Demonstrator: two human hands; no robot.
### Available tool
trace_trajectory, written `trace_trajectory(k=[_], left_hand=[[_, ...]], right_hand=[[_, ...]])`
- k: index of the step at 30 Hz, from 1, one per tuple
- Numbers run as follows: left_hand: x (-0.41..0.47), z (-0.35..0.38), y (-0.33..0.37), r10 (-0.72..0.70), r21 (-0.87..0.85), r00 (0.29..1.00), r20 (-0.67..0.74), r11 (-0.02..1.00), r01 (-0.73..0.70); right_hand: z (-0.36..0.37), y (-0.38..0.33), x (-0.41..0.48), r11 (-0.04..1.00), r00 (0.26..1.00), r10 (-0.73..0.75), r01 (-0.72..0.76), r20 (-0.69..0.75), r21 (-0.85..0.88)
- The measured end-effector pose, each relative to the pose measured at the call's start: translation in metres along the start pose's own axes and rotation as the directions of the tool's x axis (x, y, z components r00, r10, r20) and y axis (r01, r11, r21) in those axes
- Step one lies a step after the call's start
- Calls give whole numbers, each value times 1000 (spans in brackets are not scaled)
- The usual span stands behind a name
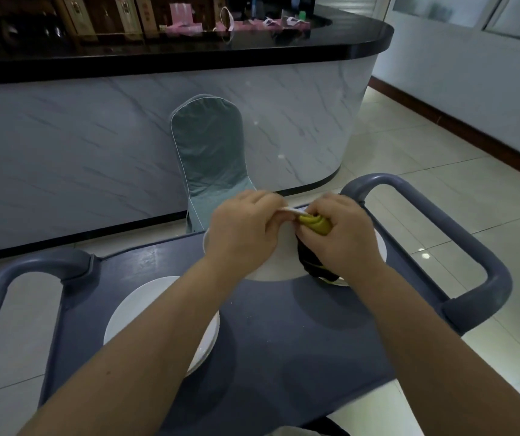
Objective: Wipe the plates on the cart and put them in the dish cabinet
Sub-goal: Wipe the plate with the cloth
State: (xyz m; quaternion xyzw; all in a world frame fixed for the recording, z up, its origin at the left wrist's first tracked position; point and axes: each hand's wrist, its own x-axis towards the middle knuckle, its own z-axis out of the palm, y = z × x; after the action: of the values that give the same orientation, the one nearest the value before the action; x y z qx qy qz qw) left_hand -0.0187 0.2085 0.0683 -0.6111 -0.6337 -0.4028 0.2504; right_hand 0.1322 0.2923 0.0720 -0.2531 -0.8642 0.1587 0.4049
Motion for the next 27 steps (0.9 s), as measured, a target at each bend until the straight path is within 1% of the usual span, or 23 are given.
trace_trajectory(k=[1,2,3,4,5,6,7,8,9,10,11,12,13,14,15,17,18,21,23,24,25,26,27], left_hand=[[5,-5,-1,-26,-17,999,-32,1000,25],[6,-10,-1,-118,-67,991,-58,991,114],[4,-13,-2,-291,-172,954,-66,946,276],[-1,-12,-4,-512,-325,857,-56,821,469],[-10,-9,-6,-716,-470,698,-19,622,626],[-22,-4,-8,-853,-563,521,29,417,714],[-37,3,-8,-918,-591,391,70,277,758],[-53,11,-9,-937,-566,332,112,215,796],[-68,17,-8,-928,-511,343,148,225,829],[-81,24,-10,-893,-440,414,176,305,845],[-89,28,-12,-825,-359,531,193,444,821],[-92,28,-14,-722,-284,661,205,602,746],[-89,28,-15,-572,-199,787,229,764,613],[-82,27,-14,-405,-121,877,258,887,445],[-72,28,-10,-247,-72,930,271,959,276],[-48,28,4,-21,-6,966,258,1000,23],[-36,26,9,30,8,973,227,999,-33],[-4,18,7,109,1,989,103,994,-110],[8,10,7,158,20,986,46,987,-159],[10,6,5,135,16,991,25,991,-135],[10,2,3,54,-12,999,2,998,-54],[6,0,-1,-98,-71,995,-18,993,96],[0,-2,-5,-316,-170,948,-22,936,308]], right_hand=[[-6,-3,3,999,1000,9,-9,-17,32],[-11,-4,5,997,999,42,-40,-28,70],[-15,-2,4,989,995,102,-99,-23,109],[-17,3,1,970,981,192,-191,5,152],[-16,9,-4,933,954,295,-299,53,200],[-11,17,-12,886,917,386,-400,105,234],[-5,24,-22,848,882,451,-472,139,240],[3,31,-33,825,856,494,-517,153,228],[10,37,-43,810,839,522,-544,155,216],[16,42,-52,804,831,537,-556,148,211],[20,44,-58,810,835,533,-550,137,205],[22,46,-61,836,856,503,-517,120,183],[22,46,-61,883,894,436,-448,105,143],[22,44,-57,933,935,340,-349,102,86],[21,39,-51,972,967,229,-234,111,28],[18,29,-37,998,991,51,-46,121,-45],[15,25,-29,998,995,3,3,103,-58],[4,18,-11,997,999,-33,34,3,-71],[-2,10,-6,1000,1000,-2,1,-27,-28],[-5,7,-6,999,999,46,-46,-26,24],[-7,5,-8,989,993,117,-115,-17,87],[-7,6,-11,968,979,205,-203,1,144],[-7,10,-15,935,953,300,-300,30,186]])
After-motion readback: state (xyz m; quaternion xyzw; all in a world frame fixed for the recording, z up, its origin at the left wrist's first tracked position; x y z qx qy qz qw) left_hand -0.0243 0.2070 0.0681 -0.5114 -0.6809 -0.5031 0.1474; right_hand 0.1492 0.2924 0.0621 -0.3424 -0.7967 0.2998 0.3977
